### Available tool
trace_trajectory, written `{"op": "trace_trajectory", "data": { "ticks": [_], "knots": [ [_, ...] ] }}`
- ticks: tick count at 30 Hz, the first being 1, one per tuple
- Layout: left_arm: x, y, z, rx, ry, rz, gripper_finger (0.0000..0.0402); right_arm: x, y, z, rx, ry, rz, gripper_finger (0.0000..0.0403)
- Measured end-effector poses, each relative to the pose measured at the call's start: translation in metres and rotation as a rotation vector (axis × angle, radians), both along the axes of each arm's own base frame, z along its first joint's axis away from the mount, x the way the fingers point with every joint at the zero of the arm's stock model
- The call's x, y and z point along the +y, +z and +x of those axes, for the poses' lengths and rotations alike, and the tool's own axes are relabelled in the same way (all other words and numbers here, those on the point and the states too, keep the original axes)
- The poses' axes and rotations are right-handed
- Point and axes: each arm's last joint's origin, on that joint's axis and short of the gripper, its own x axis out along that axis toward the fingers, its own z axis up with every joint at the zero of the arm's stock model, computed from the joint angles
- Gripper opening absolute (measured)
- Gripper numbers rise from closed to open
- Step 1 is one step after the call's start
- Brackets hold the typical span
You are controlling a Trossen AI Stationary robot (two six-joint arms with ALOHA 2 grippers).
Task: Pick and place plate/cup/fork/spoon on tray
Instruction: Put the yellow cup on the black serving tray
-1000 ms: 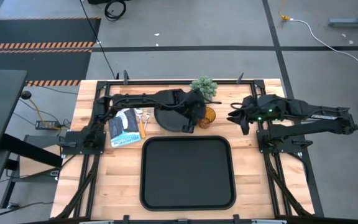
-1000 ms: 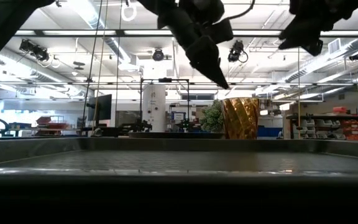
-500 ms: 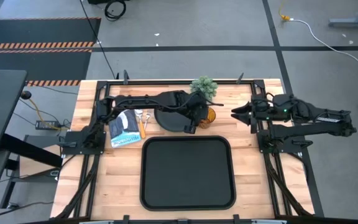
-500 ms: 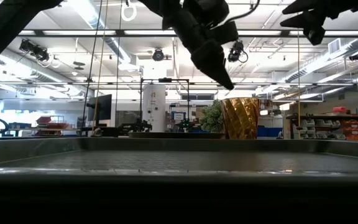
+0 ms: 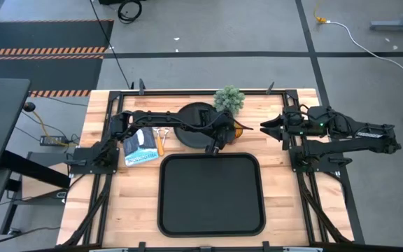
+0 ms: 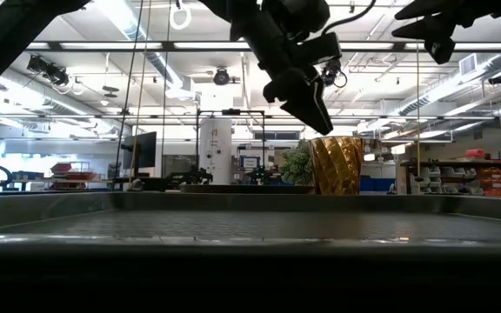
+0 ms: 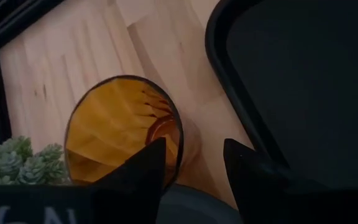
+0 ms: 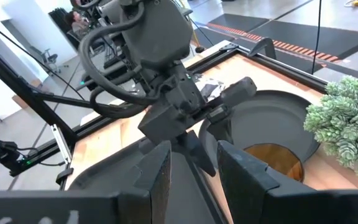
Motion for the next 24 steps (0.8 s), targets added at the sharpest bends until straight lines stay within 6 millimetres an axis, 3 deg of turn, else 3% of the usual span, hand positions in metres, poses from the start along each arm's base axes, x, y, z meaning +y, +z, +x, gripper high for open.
{"op": "trace_trajectory", "data": {
  "ticks": [16,24],
  "knots": [
    [0.009,-0.022,0.003,0.072,0.004,0.030,0.0168,0.000,0.000,0.000,-0.004,-0.003,0.007,0.0137],
    [0.010,-0.023,0.002,0.087,-0.005,0.040,0.0105,0.000,0.000,0.000,-0.006,-0.003,0.006,0.0137]
  ]
}}
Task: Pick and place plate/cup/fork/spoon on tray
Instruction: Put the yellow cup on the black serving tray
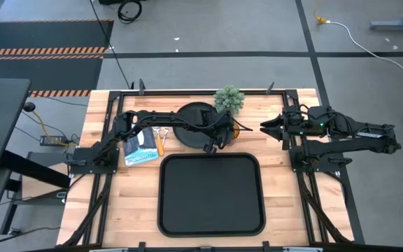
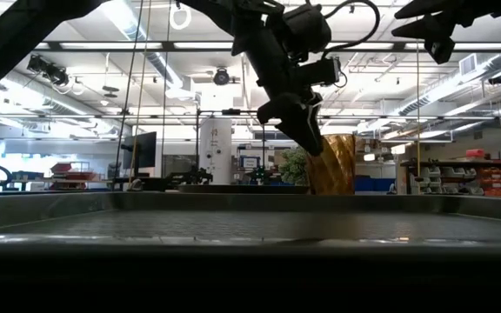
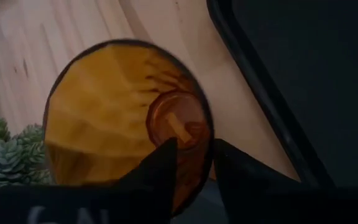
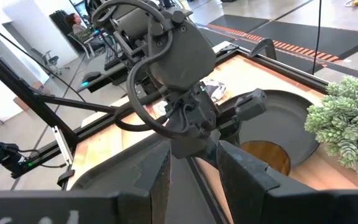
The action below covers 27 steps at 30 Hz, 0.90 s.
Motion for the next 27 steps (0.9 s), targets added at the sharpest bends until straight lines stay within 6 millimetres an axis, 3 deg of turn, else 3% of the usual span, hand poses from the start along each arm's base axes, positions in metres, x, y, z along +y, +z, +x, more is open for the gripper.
{"op": "trace_trajectory", "data": {
  "ticks": [9,20,27],
  "knots": [
    [0.000,0.002,0.001,-0.015,-0.008,0.008,0.0016,0.000,0.000,0.000,0.000,0.001,-0.004,0.0137],
    [-0.011,0.053,-0.020,-0.081,0.010,-0.056,0.0016,0.000,0.002,-0.003,-0.023,-0.005,-0.022,0.0137],
    [-0.034,0.076,-0.044,0.005,0.074,-0.183,0.0017,0.000,0.002,-0.002,-0.023,-0.003,-0.029,0.0137]
  ]
}}
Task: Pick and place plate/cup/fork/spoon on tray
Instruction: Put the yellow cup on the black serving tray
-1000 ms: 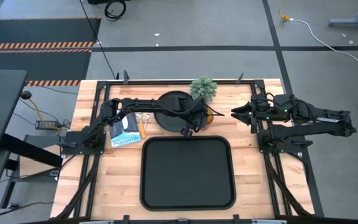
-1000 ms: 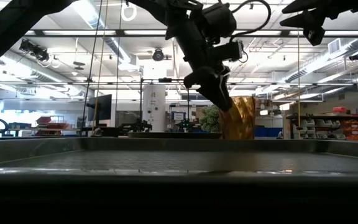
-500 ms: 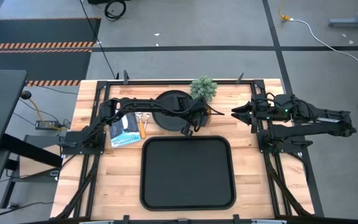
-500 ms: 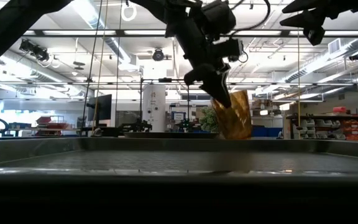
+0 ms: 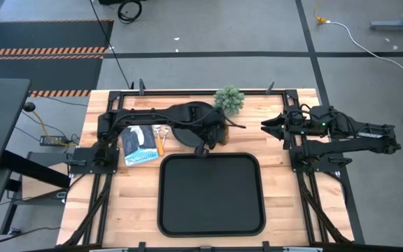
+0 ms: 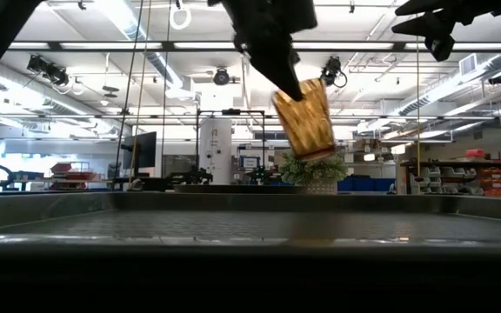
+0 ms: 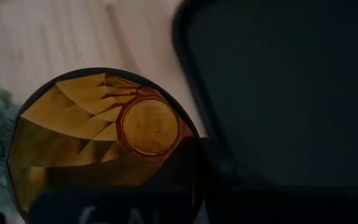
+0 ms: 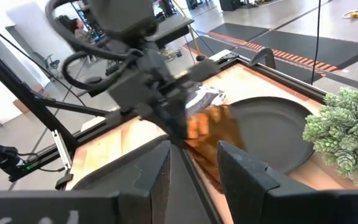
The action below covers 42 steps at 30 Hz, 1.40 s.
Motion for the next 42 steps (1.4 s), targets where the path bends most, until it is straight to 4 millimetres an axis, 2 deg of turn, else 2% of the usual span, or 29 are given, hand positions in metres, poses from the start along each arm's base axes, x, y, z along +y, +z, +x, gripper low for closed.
{"op": "trace_trajectory", "data": {
  "ticks": [8,14,18,24,29,36,42],
  "knots": [
    [-0.055,0.022,-0.029,0.112,0.009,-0.077,0.0017,0.000,0.000,0.000,0.003,0.003,-0.015,0.0137],
    [-0.093,0.024,-0.047,0.218,0.082,-0.119,0.0017,0.000,0.002,0.000,-0.015,0.007,-0.056,0.0137],
    [-0.111,0.013,-0.056,0.301,0.149,-0.143,0.0018,0.000,0.003,0.001,-0.018,0.009,-0.069,0.0137],
    [-0.138,-0.020,-0.070,0.384,0.196,-0.063,0.0018,0.000,0.003,0.001,-0.019,0.019,-0.094,0.0137],
    [-0.151,-0.034,-0.078,0.422,0.216,-0.051,0.0018,0.000,0.003,0.001,-0.017,0.021,-0.099,0.0137],
    [-0.151,-0.050,-0.085,0.460,0.215,-0.028,0.0018,0.001,0.003,0.001,-0.019,0.044,-0.091,0.0137],
    [-0.140,-0.037,-0.113,0.368,0.246,-0.039,0.0018,0.001,0.003,0.001,-0.022,0.043,-0.084,0.0137]
  ]
}}
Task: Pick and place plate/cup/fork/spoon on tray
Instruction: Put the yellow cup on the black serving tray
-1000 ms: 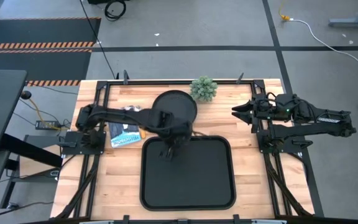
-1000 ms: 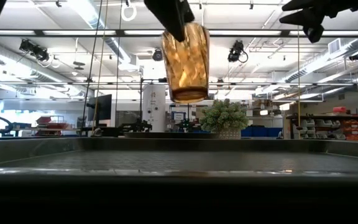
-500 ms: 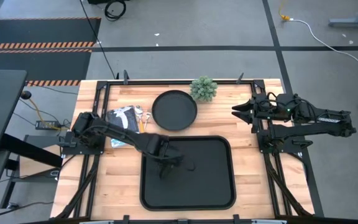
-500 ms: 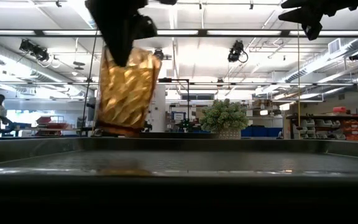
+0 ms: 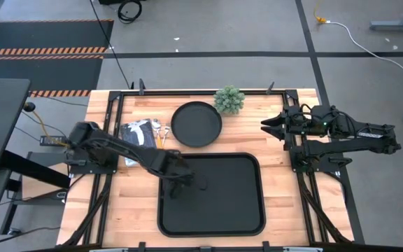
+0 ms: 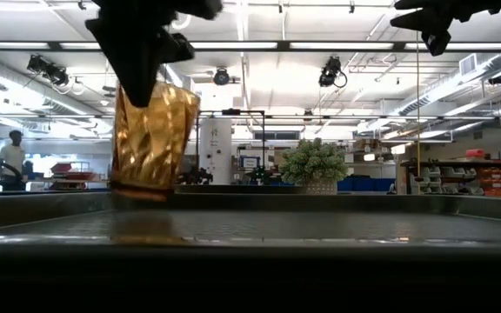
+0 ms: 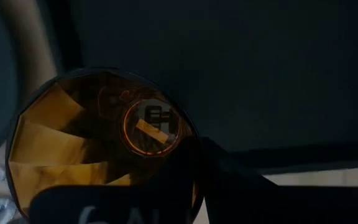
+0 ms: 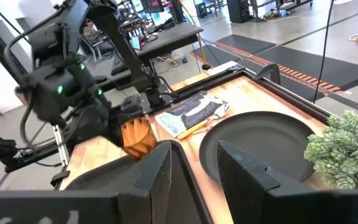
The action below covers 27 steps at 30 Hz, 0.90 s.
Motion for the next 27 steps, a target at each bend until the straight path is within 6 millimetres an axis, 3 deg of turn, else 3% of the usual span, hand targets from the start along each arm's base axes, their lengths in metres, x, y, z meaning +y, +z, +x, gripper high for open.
{"op": "trace_trajectory", "data": {
  "ticks": [5,9,14,18,23,27],
  "knots": [
    [0.016,0.017,-0.028,-0.151,0.059,-0.057,0.0018,0.000,0.000,0.000,-0.003,-0.005,-0.001,0.0137],
    [0.026,0.020,-0.031,-0.261,0.090,-0.139,0.0018,0.000,0.000,0.002,0.002,-0.007,0.003,0.0137],
    [0.029,0.020,-0.015,-0.372,0.083,-0.223,0.0018,-0.001,-0.003,0.008,0.032,-0.010,0.005,0.0137],
    [0.031,0.008,0.003,-0.388,0.064,-0.296,0.0018,-0.001,-0.007,0.017,0.071,-0.011,0.015,0.0137],
    [0.027,-0.007,0.022,-0.325,0.040,-0.273,0.0018,-0.002,-0.013,0.029,0.126,-0.010,0.018,0.0137],
    [0.018,-0.003,0.040,-0.331,-0.002,-0.249,0.0018,-0.003,-0.013,0.038,0.122,0.002,0.014,0.0137]
  ]
}}
